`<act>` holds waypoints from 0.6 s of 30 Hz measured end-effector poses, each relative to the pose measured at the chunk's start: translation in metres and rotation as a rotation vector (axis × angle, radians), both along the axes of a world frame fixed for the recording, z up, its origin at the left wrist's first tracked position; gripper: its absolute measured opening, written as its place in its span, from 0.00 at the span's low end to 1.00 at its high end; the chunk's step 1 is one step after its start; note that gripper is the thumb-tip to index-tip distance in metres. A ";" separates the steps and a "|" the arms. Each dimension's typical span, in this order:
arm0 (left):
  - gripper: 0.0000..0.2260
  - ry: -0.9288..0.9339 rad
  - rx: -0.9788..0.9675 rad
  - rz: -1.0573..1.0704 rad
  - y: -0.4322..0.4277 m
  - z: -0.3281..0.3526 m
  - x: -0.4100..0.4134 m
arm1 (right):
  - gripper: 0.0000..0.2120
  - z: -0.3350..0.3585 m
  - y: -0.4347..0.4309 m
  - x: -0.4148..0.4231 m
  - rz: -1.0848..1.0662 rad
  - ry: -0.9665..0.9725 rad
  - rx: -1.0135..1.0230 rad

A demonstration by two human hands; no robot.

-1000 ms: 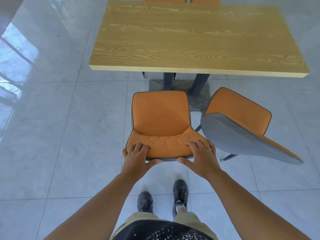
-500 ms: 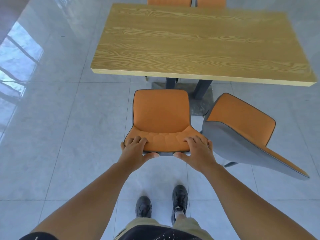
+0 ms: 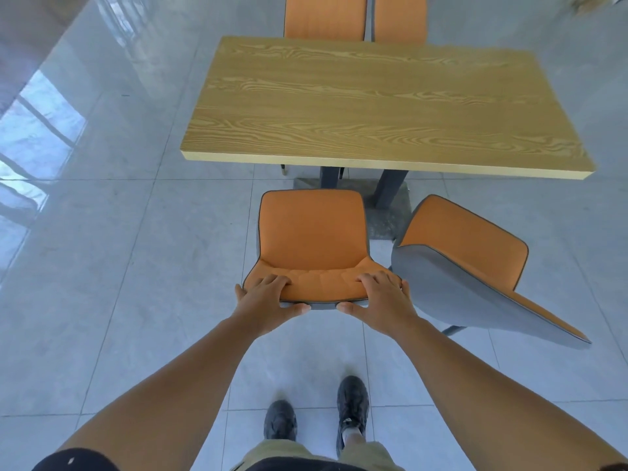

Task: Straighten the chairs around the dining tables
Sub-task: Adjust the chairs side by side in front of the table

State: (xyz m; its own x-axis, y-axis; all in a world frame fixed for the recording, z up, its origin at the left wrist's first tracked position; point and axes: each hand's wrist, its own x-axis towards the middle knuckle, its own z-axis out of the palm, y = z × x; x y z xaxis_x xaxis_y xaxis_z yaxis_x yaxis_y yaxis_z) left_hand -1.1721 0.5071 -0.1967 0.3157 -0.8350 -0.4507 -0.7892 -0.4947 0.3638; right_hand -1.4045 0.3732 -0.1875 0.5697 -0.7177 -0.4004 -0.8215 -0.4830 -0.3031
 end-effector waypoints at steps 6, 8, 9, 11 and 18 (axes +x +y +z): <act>0.27 0.042 -0.020 -0.099 -0.010 0.023 -0.029 | 0.39 0.014 0.027 -0.018 -0.083 -0.090 -0.021; 0.27 0.066 -0.015 -0.160 -0.017 0.030 -0.039 | 0.37 0.022 0.032 -0.027 -0.139 -0.123 -0.009; 0.27 0.074 -0.018 -0.190 -0.020 0.033 -0.045 | 0.36 0.027 0.033 -0.033 -0.163 -0.128 0.002; 0.27 0.079 -0.029 -0.244 -0.028 0.038 -0.057 | 0.34 0.036 0.031 -0.048 -0.216 -0.133 0.020; 0.26 0.119 -0.034 -0.356 -0.074 0.053 -0.120 | 0.31 0.062 -0.001 -0.128 -0.377 -0.121 -0.063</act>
